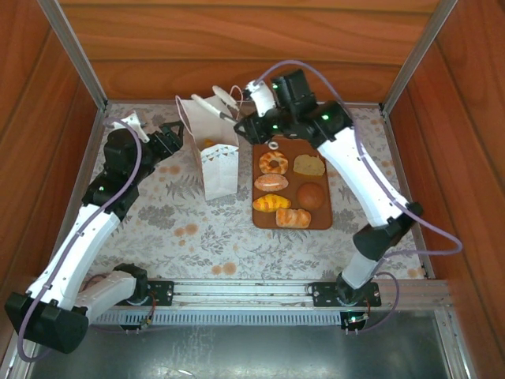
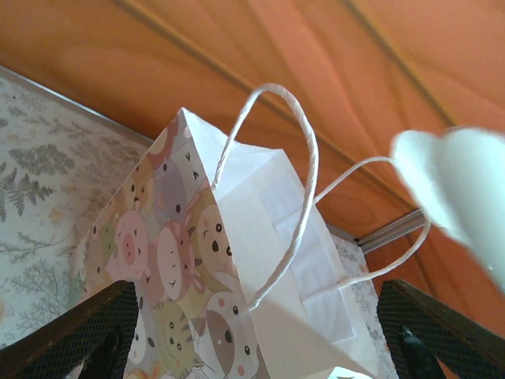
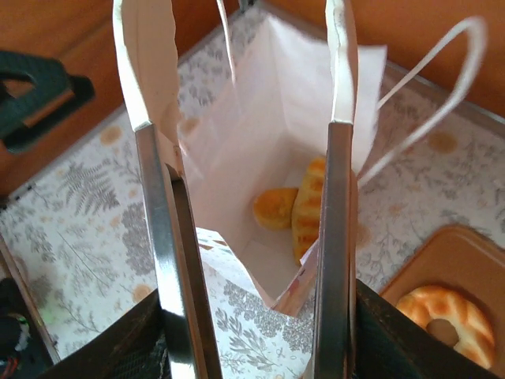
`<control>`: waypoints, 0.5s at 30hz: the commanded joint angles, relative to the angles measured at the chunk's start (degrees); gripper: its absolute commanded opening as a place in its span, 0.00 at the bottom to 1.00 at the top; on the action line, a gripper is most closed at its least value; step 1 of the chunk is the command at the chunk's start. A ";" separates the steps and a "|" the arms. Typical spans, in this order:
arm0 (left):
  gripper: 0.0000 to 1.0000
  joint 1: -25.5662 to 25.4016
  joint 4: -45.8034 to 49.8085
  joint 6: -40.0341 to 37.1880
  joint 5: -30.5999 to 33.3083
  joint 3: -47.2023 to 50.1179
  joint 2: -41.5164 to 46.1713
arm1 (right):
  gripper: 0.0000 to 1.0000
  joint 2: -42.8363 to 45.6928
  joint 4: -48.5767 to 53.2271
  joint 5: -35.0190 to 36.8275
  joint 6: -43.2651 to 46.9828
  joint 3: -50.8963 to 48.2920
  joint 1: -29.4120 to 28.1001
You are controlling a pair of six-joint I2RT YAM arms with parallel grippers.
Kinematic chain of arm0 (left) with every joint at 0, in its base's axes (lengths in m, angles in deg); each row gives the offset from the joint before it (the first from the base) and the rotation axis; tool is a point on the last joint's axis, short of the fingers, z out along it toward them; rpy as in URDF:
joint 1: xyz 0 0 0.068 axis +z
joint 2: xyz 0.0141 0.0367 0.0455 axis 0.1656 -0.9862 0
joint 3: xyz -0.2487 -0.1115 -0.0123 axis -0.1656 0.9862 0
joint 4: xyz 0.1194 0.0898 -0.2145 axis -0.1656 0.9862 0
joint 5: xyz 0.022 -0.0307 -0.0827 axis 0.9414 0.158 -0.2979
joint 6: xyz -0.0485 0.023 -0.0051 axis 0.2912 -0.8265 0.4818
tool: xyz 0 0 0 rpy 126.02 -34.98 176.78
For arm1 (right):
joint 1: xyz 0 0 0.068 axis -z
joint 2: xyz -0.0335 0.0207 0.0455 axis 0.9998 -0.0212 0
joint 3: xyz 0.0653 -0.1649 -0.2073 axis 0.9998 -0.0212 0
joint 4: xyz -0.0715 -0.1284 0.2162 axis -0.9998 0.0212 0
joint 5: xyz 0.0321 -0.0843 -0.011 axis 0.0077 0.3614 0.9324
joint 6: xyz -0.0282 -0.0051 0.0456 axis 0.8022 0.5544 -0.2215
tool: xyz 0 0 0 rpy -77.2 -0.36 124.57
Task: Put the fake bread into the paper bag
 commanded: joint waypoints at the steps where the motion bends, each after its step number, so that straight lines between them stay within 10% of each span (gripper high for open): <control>1: 0.85 0.27 -2.57 -1.18 -1.23 1.27 0.23 | 0.55 7.00 -3.31 -0.12 -3.49 -2.94 3.48; 15: 0.85 0.27 -3.83 3.41 -0.90 4.63 -0.79 | 0.56 21.30 5.29 3.64 -2.98 -27.66 23.60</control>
